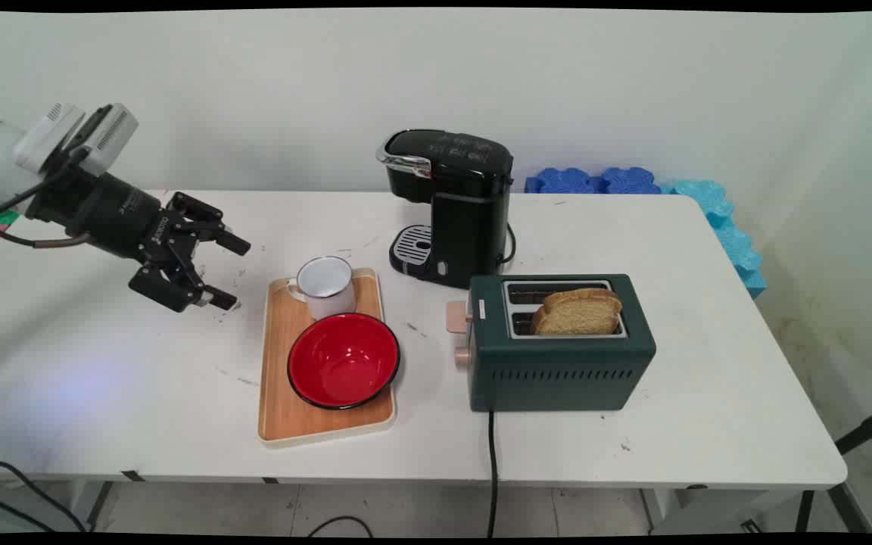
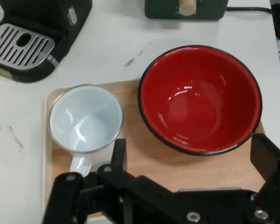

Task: Press the toaster switch

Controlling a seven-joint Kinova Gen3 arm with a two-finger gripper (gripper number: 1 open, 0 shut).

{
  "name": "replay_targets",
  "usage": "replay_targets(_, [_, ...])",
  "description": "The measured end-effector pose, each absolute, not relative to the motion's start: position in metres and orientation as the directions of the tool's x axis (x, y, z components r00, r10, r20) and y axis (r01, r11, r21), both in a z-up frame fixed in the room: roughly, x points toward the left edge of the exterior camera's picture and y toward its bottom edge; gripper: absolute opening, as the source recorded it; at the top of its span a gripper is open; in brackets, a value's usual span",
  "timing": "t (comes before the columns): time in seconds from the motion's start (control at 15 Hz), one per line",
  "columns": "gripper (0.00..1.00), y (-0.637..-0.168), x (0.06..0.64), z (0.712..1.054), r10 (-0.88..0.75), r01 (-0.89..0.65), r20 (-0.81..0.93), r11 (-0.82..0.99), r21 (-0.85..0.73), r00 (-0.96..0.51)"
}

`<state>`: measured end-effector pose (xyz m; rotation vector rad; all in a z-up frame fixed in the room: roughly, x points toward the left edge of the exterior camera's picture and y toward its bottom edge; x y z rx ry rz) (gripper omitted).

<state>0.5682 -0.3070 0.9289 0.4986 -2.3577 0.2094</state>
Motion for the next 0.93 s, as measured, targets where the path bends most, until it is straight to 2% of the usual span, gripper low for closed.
replay_targets(0.4, [1.00,-0.316,0.528,0.957,-0.362,-0.482,0.705,0.876,0.033,-0.610])
replay_targets(0.6, [1.00,-0.323,0.492,0.978,-0.371,-0.494,0.718,0.868,0.043,-0.589])
replay_targets(0.93, [1.00,-0.339,0.421,0.994,-0.355,-0.475,0.714,0.879,0.036,-0.603])
